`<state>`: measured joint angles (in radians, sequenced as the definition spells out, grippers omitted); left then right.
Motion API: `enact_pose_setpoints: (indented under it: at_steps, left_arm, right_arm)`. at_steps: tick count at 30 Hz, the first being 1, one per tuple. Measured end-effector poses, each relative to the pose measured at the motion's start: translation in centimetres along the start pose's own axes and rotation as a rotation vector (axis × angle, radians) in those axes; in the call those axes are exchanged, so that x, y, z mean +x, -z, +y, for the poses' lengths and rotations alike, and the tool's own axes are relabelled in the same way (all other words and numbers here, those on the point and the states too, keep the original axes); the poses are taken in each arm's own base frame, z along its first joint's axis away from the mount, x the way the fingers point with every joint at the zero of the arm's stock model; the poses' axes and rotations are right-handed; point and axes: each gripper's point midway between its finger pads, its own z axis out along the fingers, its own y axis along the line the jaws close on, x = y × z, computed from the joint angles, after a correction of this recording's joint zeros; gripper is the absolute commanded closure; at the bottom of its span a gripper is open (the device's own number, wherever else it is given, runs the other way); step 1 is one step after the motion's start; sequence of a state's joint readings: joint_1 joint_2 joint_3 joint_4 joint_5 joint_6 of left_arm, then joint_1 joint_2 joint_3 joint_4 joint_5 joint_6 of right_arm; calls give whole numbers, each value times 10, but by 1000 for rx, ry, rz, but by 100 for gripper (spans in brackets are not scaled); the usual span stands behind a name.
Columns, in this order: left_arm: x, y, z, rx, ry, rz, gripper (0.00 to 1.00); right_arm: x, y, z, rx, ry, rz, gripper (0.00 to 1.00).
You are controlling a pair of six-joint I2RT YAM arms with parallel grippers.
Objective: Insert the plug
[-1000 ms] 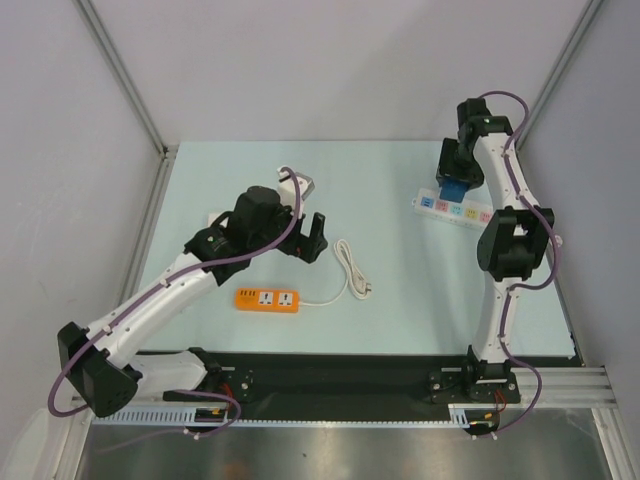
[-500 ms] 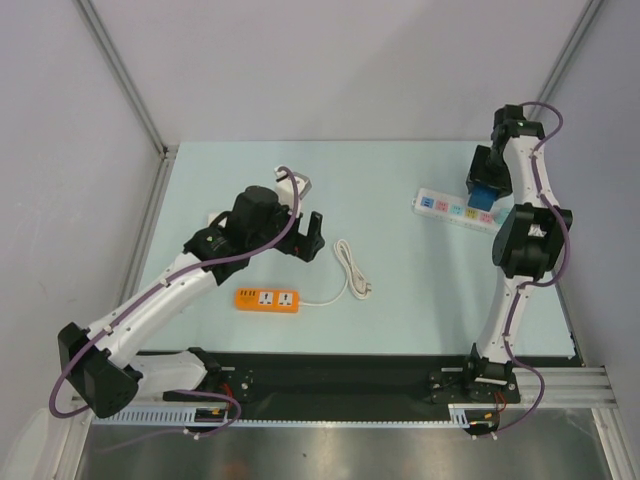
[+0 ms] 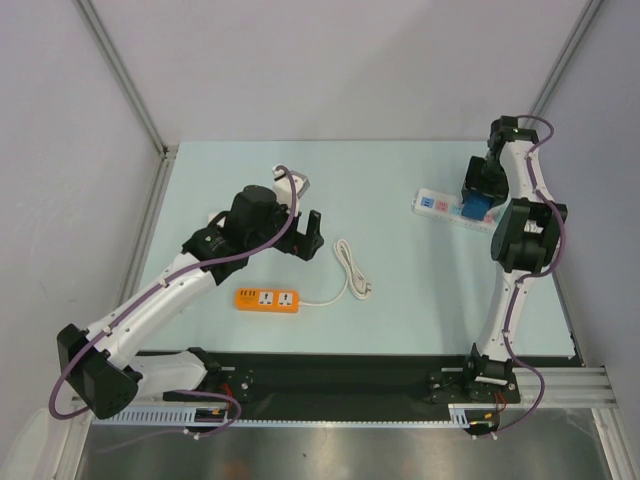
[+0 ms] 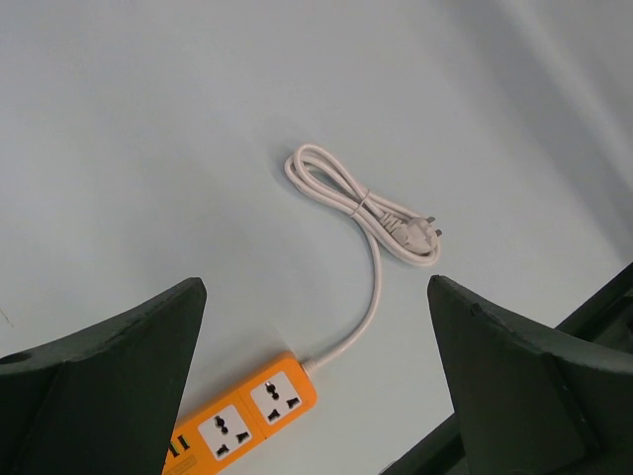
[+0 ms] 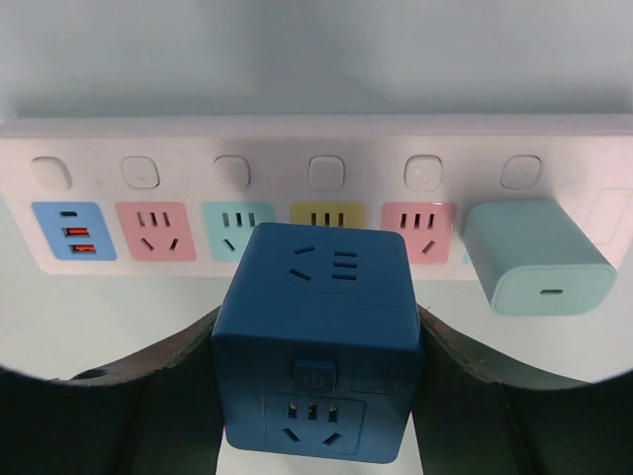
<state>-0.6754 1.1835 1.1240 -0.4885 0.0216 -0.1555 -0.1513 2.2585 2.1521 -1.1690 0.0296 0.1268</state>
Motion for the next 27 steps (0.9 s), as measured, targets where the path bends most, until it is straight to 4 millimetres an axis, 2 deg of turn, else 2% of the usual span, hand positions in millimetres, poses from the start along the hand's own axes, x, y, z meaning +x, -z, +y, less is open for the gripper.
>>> enact_pose_setpoints:
  at_steps: [5,27]
  left_arm:
    - [0,0,0,0,1,-1,0]
    - [0,0,4,-1,12,1,0]
  right_arm:
    - [3,-12,-5,-15,-11,30,100]
    - [-5,-19,-5,-53,-4,28,100]
